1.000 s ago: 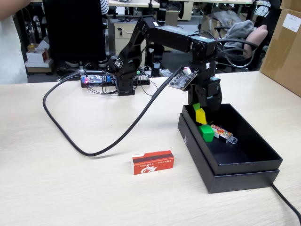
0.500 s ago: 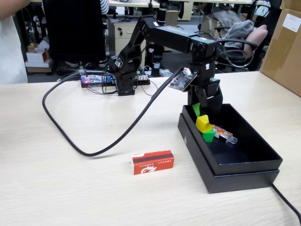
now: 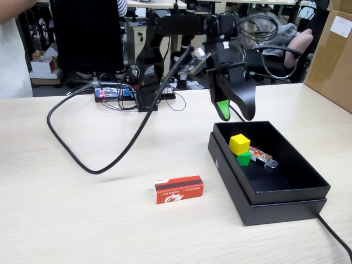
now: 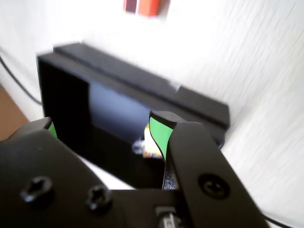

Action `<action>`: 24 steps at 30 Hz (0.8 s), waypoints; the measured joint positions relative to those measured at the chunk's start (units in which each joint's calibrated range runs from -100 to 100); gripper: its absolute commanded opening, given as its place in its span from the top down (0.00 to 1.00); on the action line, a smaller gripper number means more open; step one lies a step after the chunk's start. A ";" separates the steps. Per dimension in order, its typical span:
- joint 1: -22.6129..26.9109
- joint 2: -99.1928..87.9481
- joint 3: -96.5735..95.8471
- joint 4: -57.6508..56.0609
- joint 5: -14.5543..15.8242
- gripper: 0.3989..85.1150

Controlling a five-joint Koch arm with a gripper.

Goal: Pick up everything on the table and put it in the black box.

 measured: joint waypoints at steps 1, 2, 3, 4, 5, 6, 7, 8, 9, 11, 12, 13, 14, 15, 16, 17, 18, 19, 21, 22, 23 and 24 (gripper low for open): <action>-1.22 0.00 -1.00 0.00 -0.49 0.50; -1.95 0.00 -1.83 0.00 -0.78 0.50; -2.93 0.00 -2.65 0.00 -1.12 0.50; -3.91 0.00 -3.20 0.00 -1.47 0.48; -5.08 0.00 -3.47 0.00 -1.76 0.47; -6.06 0.13 -3.84 0.00 -2.10 0.47; -6.89 0.25 -4.02 0.00 -2.49 0.46; -7.57 0.76 -4.38 0.00 -2.78 0.46; -8.16 1.77 -4.66 0.00 -3.08 0.46; -9.33 6.08 -5.11 0.00 -3.86 0.46; -9.47 7.35 -5.39 0.00 -4.00 0.46; -9.67 9.50 -5.39 0.00 -4.05 0.46; -9.72 11.02 -5.39 0.00 -4.15 0.46; -9.77 12.79 -4.93 0.00 -4.20 0.46; -9.87 14.82 -4.02 0.08 -4.20 0.46; -9.96 18.11 -2.28 0.08 -4.20 0.46; -9.96 18.24 -2.10 0.00 -4.25 0.46; -9.96 19.38 -0.91 0.00 -4.20 0.46; -10.01 22.42 3.29 0.08 -4.20 0.46; -10.06 23.94 4.84 0.08 -4.25 0.46; -10.11 25.08 5.75 0.08 -4.20 0.46; -10.11 26.09 6.12 0.08 -4.20 0.46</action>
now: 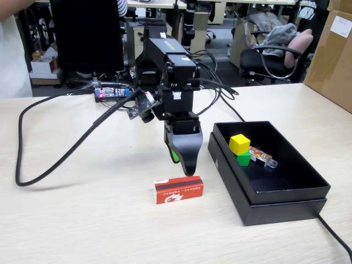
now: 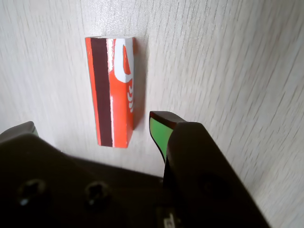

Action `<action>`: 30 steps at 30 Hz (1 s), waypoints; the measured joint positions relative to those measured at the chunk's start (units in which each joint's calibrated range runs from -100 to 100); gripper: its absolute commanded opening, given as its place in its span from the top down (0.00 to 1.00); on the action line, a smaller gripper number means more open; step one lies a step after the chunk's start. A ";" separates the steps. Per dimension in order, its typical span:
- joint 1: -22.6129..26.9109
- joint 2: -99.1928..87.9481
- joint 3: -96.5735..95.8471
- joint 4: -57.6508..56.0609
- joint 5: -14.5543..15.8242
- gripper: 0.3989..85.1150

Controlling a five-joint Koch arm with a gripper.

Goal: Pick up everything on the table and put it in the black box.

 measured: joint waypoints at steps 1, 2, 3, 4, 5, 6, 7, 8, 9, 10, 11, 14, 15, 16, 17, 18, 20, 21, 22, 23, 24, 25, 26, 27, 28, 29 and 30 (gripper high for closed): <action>-0.05 1.01 0.00 0.00 0.00 0.46; -0.05 2.15 0.00 0.00 0.00 0.46; -0.10 3.29 0.46 0.08 -0.05 0.46; -0.15 4.56 1.28 0.25 -0.05 0.46; -0.15 6.46 2.56 0.66 -0.05 0.46; -0.24 7.60 2.74 0.82 -0.15 0.46; -0.24 7.73 2.74 0.82 -0.15 0.46; -0.49 9.88 3.29 1.07 -0.44 0.46; -0.49 10.01 3.29 1.07 -0.44 0.46; -0.63 10.89 3.29 1.15 -0.54 0.47; -0.73 11.78 3.93 1.15 -0.68 0.48; -1.07 14.06 6.21 1.23 -1.17 0.51; -1.12 14.82 6.85 1.23 -1.22 0.51; -1.22 15.45 6.94 1.23 -1.42 0.59; -1.27 15.96 6.94 1.23 -1.47 0.64; -1.32 16.09 6.94 1.23 -1.47 0.70; -1.47 16.34 7.03 1.23 -1.56 0.76; -1.47 16.34 7.03 1.23 -1.61 0.76; -1.51 16.34 7.03 1.23 -1.61 0.77; -1.51 16.47 7.03 1.23 -1.61 0.83; -1.51 16.72 7.12 1.23 -1.56 0.90; -1.51 16.85 7.12 1.23 -1.61 0.96; -1.51 16.85 7.12 1.23 -1.61 0.97; -1.51 16.85 7.12 1.23 -1.61 0.97; -1.51 16.72 7.12 1.23 -1.61 0.97; -1.56 16.72 7.12 1.23 -1.61 0.97; -1.56 16.72 7.12 1.23 -1.61 0.97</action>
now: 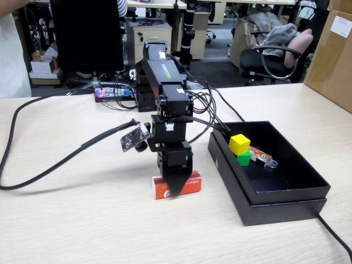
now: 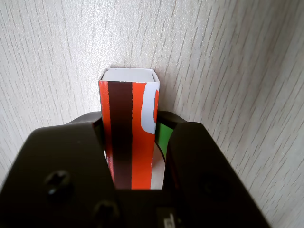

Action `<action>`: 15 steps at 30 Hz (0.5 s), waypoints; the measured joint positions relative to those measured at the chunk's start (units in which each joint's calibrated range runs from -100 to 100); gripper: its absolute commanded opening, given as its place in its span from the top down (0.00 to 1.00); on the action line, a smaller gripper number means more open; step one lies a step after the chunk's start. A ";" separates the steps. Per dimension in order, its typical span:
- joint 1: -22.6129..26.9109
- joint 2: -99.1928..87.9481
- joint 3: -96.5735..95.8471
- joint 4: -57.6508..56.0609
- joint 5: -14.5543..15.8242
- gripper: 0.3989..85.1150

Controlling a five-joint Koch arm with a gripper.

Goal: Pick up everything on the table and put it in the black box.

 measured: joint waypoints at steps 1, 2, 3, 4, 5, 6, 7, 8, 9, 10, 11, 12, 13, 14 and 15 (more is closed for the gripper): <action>0.00 0.00 0.00 0.00 0.00 0.97; 0.05 -0.13 0.00 0.00 0.00 0.97; 0.05 -0.63 -0.09 0.00 0.00 0.97; 0.05 -1.27 -0.09 -0.08 0.05 0.97; 0.15 -3.29 -0.18 -0.90 0.10 0.97; 0.29 -8.23 -0.27 -2.06 0.24 0.97; 0.29 -8.61 -0.27 -2.30 0.29 0.97; 0.39 -11.53 -0.27 -3.37 0.63 0.97; 0.54 -14.69 -0.55 -4.03 0.88 0.97; 0.73 -17.73 -0.55 -4.85 1.12 0.97; 1.03 -20.27 -0.64 -5.76 1.37 0.97; 1.27 -22.42 -0.64 -6.50 1.61 0.97; 1.66 -24.70 -0.73 -6.91 1.86 0.97; 2.05 -26.85 -0.91 -7.15 2.10 0.97; 2.59 -28.88 -1.10 -7.24 2.34 0.97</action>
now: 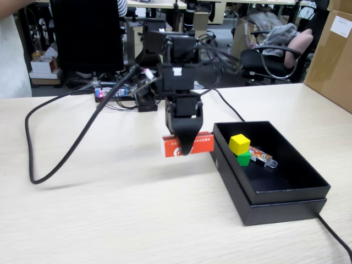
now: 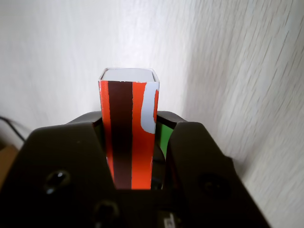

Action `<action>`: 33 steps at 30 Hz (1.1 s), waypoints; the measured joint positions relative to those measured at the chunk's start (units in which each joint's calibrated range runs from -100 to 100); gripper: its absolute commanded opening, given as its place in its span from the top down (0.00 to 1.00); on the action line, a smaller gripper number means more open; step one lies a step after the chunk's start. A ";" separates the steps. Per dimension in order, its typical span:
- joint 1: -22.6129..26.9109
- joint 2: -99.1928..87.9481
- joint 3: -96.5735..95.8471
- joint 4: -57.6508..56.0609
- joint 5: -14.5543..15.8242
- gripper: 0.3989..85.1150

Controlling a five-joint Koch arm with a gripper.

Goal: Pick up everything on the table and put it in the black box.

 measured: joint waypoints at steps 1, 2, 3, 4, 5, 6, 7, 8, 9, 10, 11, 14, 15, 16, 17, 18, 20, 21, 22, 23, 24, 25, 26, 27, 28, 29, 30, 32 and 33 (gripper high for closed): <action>0.54 -2.15 0.00 0.00 0.24 0.97; 1.42 -4.94 0.00 0.00 0.63 0.97; 2.00 -6.33 0.00 0.00 0.83 0.97; 3.66 -8.36 0.00 0.00 1.42 0.97; 4.79 -8.87 0.09 0.00 1.66 0.97; 4.88 -8.87 0.18 0.00 1.71 0.97; 5.86 -9.12 0.09 0.00 1.86 0.97; 7.91 -9.12 1.10 -0.08 2.39 0.97; 8.79 -9.25 2.10 -0.08 2.74 0.97; 9.91 -4.56 7.67 0.00 2.83 0.97; 9.96 -4.43 8.04 0.08 2.83 0.97; 11.43 5.83 11.23 -0.08 3.42 0.97; 11.58 7.09 11.23 -0.08 3.42 0.97; 11.87 7.85 11.32 -0.08 3.47 0.97; 11.97 8.11 11.32 -0.08 3.47 0.97; 12.41 9.50 11.32 -0.08 3.52 0.97; 13.09 11.15 11.32 -0.08 3.52 0.97; 13.48 11.78 11.32 -0.08 3.47 0.97; 13.48 11.91 11.32 -0.08 3.47 0.97; 13.77 12.41 11.32 -0.08 3.52 0.97; 14.11 12.92 11.32 -0.08 3.52 0.97; 14.80 13.81 11.32 -0.08 3.86 0.97; 15.14 14.19 11.32 -0.08 3.96 0.97; 15.63 14.57 11.32 -0.08 4.05 0.96; 16.02 14.82 11.60 -0.08 4.40 0.96; 16.41 14.95 12.60 -0.08 4.69 0.96; 16.75 14.95 12.88 -0.08 5.03 0.96; 17.09 14.95 12.97 -0.08 5.27 0.96; 17.39 15.58 12.88 -0.08 5.57 0.96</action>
